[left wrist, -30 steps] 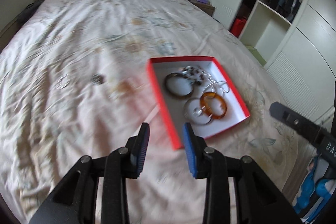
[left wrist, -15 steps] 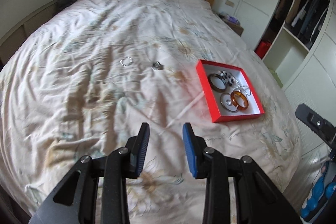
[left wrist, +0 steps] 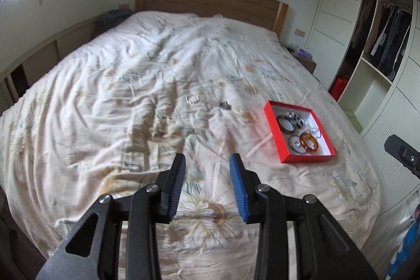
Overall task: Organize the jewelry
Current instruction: 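Withdraw both tools from the box toward the last two pieces, then close left tool on the second twisted hoop while right tool grips the silver charm ring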
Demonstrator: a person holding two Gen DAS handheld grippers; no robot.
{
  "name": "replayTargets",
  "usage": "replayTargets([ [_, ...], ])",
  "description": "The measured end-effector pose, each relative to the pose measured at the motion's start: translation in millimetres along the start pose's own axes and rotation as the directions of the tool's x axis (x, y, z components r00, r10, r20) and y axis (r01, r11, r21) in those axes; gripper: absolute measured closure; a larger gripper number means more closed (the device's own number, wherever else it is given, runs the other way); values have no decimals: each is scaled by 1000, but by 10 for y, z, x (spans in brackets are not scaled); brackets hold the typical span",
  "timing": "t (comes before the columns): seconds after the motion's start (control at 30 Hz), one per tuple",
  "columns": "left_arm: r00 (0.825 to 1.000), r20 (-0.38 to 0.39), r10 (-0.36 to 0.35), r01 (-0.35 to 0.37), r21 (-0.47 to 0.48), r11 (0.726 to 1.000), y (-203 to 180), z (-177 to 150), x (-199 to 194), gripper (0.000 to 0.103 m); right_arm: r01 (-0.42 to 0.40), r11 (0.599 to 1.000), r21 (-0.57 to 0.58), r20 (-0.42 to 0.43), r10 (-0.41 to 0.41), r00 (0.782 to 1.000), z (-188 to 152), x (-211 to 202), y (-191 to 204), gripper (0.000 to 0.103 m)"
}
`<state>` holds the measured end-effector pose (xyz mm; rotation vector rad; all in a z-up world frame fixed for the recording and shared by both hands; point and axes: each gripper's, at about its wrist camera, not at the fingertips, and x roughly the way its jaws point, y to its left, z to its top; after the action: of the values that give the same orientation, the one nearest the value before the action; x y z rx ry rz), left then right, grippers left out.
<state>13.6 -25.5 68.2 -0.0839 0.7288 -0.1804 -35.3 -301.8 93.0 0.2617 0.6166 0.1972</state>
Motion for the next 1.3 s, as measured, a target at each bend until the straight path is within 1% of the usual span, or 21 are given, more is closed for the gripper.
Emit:
replayTargets([
  [0.1, 999, 42, 6, -5, -6, 1000, 48, -5, -134, 70, -5, 1000, -10, 16, 5, 1000, -12, -80, 53, 54],
  [0.2, 998, 61, 17, -16, -11, 1000, 88, -8, -214, 70, -11, 1000, -14, 25, 12, 1000, -27, -127, 78, 54],
  [0.3, 999, 48, 22, -20, -28, 999, 153, -1, -232, 70, -20, 1000, -16, 27, 21, 999, -39, -149, 88, 54],
  [0.43, 999, 10, 36, -36, -45, 998, 257, 0, -194, 70, -32, 999, -23, 25, 32, 999, -34, -118, 105, 54],
  [0.6, 998, -35, 50, -51, -42, 998, 335, -17, -44, 70, -41, 999, -29, -4, 41, 999, -21, 37, 102, 54],
  [0.8, 993, -116, 33, -37, -26, 999, 410, -49, 304, 70, -41, 998, -48, -84, 37, 996, -29, 419, 100, 54],
  [0.93, 983, -184, 28, -34, -32, 999, 485, -83, 657, 70, -48, 997, -53, -159, 39, 987, -34, 827, 65, 54],
  [1.0, 978, -205, 30, -39, -38, 999, 525, -89, 836, 70, -47, 997, -58, -192, 35, 981, -39, 1032, 42, 54],
  [1.07, 974, -227, 16, -28, -50, 998, 553, -76, 1020, 70, -43, 997, -60, -224, 29, 974, -31, 1271, -2, 54],
  [1.17, 968, -249, 1, -18, -66, 998, 560, -15, 1317, 70, -42, 998, -48, -260, 28, 965, 0, 1576, -92, 54],
  [1.3, 966, -259, -20, -1, -79, 997, 544, 183, 1737, 70, -44, 998, -46, -308, 28, 951, 101, 2033, -195, 55],
])
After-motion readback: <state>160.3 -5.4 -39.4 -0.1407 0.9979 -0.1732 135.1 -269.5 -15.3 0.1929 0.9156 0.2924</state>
